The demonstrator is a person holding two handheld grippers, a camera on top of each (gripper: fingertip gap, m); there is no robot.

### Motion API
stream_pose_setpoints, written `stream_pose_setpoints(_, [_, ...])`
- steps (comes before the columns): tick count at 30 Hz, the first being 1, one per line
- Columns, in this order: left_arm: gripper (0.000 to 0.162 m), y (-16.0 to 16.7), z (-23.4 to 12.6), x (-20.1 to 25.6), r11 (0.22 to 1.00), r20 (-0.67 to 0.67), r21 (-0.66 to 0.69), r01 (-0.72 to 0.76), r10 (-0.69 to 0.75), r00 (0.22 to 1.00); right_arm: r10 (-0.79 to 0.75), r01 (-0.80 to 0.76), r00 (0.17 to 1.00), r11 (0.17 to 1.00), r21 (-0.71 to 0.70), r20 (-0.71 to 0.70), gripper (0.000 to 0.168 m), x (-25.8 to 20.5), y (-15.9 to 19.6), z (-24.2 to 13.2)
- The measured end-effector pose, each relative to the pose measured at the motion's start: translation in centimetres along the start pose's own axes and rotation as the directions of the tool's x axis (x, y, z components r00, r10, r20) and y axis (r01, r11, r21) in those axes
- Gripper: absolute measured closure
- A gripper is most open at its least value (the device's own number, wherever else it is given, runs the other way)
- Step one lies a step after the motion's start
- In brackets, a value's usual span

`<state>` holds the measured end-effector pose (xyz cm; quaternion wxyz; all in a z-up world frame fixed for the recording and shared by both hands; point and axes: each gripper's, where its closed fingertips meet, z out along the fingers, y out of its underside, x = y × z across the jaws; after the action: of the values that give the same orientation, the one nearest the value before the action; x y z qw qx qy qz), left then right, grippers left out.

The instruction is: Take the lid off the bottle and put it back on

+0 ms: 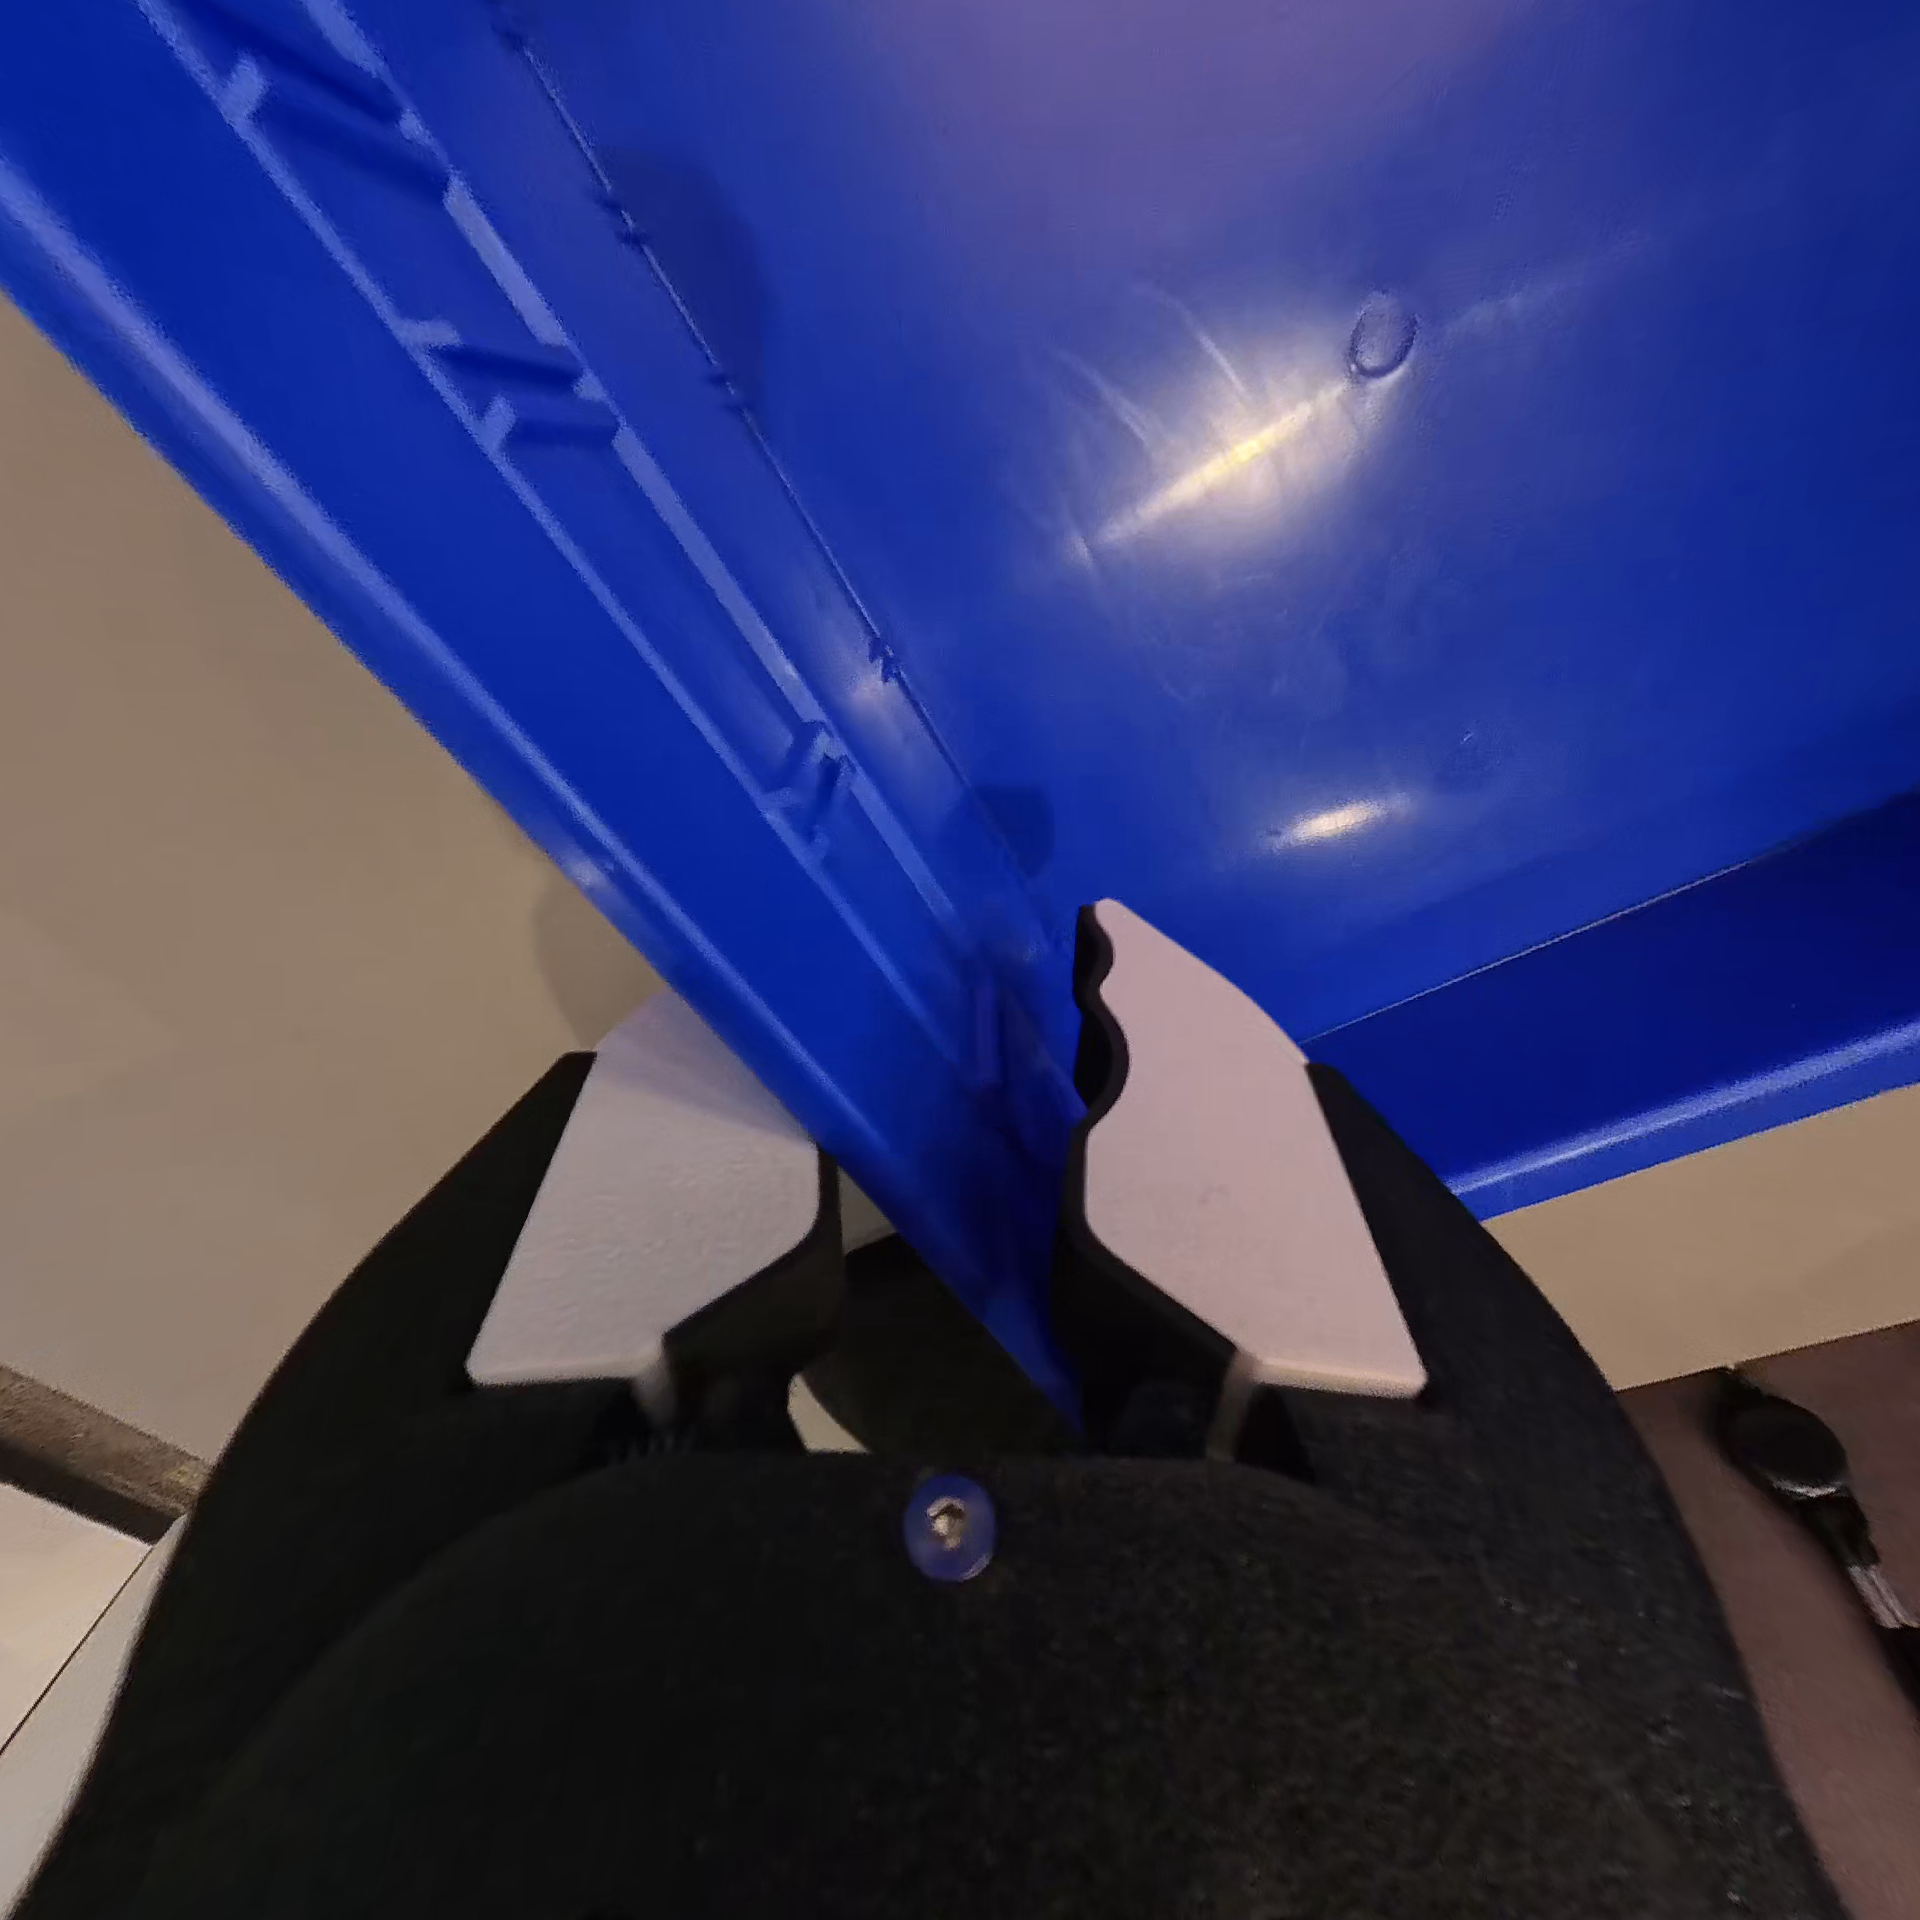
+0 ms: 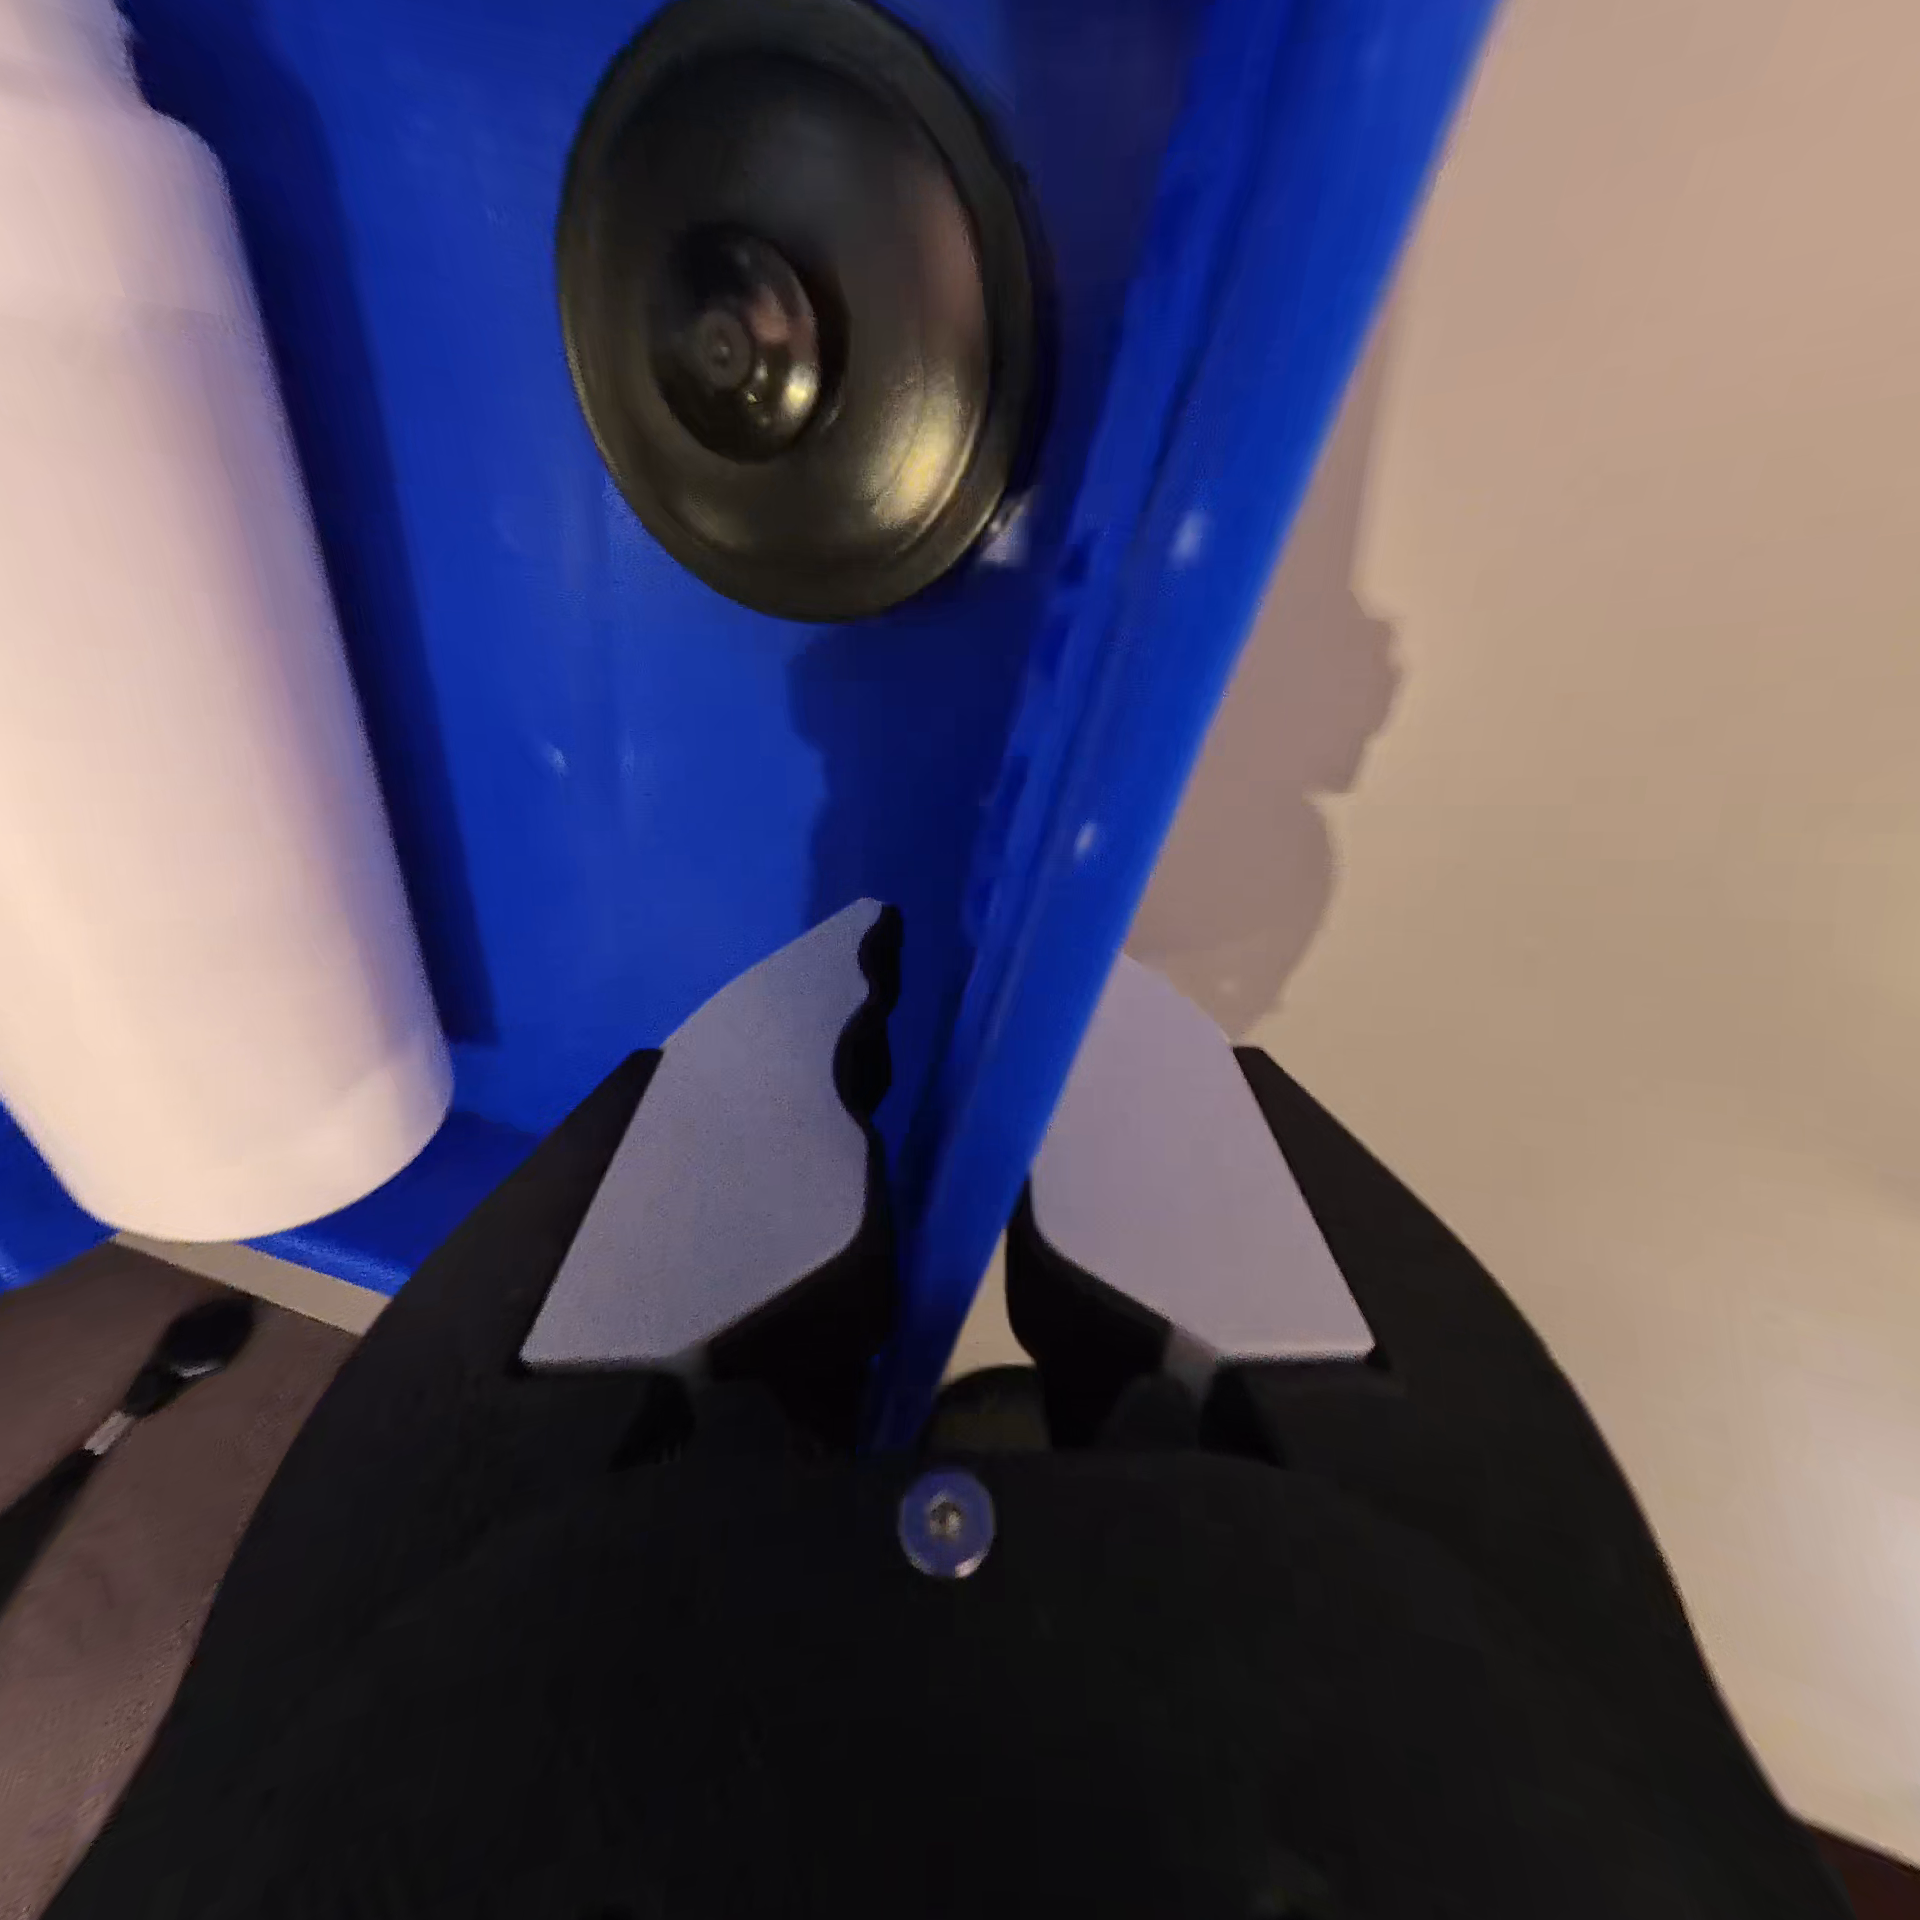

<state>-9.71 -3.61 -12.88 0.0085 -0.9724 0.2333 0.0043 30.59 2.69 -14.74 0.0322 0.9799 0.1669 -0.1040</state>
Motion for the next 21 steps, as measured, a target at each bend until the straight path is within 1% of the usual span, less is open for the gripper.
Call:
stream_pose_setpoints(4, [0.115, -1.0, 0.0, 1.0, 1.000, -0.020, 0.028, -0.010, 0.010, 1.000, 0.001, -0.009, 0.993, 0.998, -0.069, -0.117, 0.144, 1.8, -0.1, -0.3])
stream_pose_setpoints(6, [0.115, -1.5, 0.0, 1.5, 0.999, -0.036, 0.049, -0.017, 0.019, 0.999, 0.009, -0.021, 0.991, 0.996, -0.091, -0.133, 0.145, 2.2, -0.1, -0.4])
stream_pose_setpoints(7, [0.115, -1.7, 0.0, 1.7, 0.998, -0.045, 0.062, -0.017, 0.020, 0.999, 0.006, -0.019, 0.992, 0.995, -0.100, -0.124, 0.146, 2.3, 0.0, -0.4])
stream_pose_setpoints(9, [0.114, -2.2, -0.1, 2.0, 0.996, -0.055, 0.086, -0.031, 0.036, 0.998, 0.017, -0.023, 0.998, 0.994, -0.108, -0.057, 0.159, 2.0, 0.0, -0.4])
stream_pose_setpoints(10, [0.112, -2.3, -0.1, 2.0, 0.995, -0.058, 0.092, -0.038, 0.044, 0.997, 0.029, -0.032, 0.999, 0.993, -0.110, -0.029, 0.161, 2.2, 0.1, -0.5])
stream_pose_setpoints(13, [0.108, -2.8, -0.4, 2.3, 0.990, -0.105, 0.125, -0.061, 0.074, 0.992, 0.005, -0.008, 1.000, 0.991, -0.132, -0.023, 0.161, 3.1, 0.5, -0.7])
stream_pose_setpoints(15, [0.109, -3.2, -0.9, 2.4, 0.985, -0.121, 0.160, -0.068, 0.088, 0.989, 0.013, -0.015, 1.000, 0.989, -0.147, -0.016, 0.161, 3.7, 0.8, -0.8])
stream_pose_setpoints(17, [0.109, -3.6, -2.1, 2.7, 0.972, -0.149, 0.217, -0.087, 0.121, 0.981, 0.017, -0.018, 1.000, 0.986, -0.163, -0.008, 0.161, 4.4, 1.2, -0.9])
stream_pose_setpoints(18, [0.103, -3.6, -2.7, 2.7, 0.966, -0.160, 0.244, -0.089, 0.131, 0.978, 0.021, -0.023, 1.000, 0.985, -0.171, -0.014, 0.161, 4.9, 1.4, -1.0])
stream_pose_setpoints(21, [0.098, -3.3, -5.2, 2.1, 0.944, -0.169, 0.320, -0.083, 0.143, 0.975, 0.021, -0.022, 1.000, 0.983, -0.182, -0.010, 0.161, 6.1, 2.1, -1.3])
